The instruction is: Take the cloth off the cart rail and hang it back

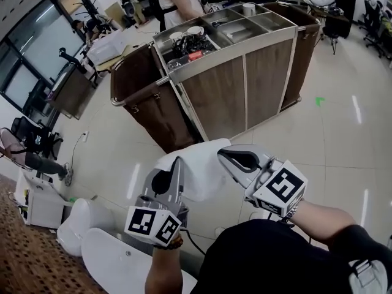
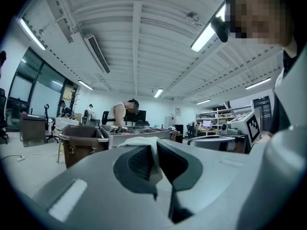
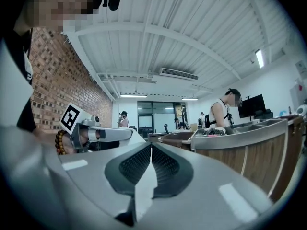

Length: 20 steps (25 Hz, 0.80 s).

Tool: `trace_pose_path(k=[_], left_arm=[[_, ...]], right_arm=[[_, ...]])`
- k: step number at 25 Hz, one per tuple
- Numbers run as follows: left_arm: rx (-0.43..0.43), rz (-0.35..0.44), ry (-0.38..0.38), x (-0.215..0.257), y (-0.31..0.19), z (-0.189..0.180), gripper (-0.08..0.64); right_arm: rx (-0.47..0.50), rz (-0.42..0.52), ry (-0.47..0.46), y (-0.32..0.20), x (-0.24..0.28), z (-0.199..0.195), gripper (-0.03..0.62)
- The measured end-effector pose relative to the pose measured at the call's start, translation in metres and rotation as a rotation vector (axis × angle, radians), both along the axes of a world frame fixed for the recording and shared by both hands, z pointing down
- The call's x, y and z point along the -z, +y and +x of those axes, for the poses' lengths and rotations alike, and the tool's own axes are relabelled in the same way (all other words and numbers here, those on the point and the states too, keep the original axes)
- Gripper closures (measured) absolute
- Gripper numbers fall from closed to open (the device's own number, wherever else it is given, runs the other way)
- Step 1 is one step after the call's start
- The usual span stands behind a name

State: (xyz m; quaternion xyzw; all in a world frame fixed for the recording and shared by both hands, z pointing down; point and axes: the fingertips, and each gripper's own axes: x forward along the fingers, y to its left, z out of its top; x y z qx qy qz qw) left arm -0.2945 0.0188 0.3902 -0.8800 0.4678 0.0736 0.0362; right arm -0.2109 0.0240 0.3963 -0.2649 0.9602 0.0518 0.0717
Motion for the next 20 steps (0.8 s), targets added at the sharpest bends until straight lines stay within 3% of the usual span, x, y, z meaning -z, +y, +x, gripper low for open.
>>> trace_pose_path(k=[12, 15, 20], left_arm=[[-0.186, -0.023, -0.007, 0.003, -0.045, 0.156, 0.549], [-0.272, -0.028, -0.005, 0.014, -0.042, 0.172, 0.549], [-0.406, -0.031, -0.008, 0.035, -0.04, 0.206, 0.549]], right_arm=[[-0.175, -0.01, 0.002, -0.025, 0.0, 0.151, 0.581], [-0.254, -0.061, -0.009, -0.013, 0.016, 0.161, 0.581], [-0.385, -0.012, 0.013, -0.006, 0.034, 0.19, 0.581]])
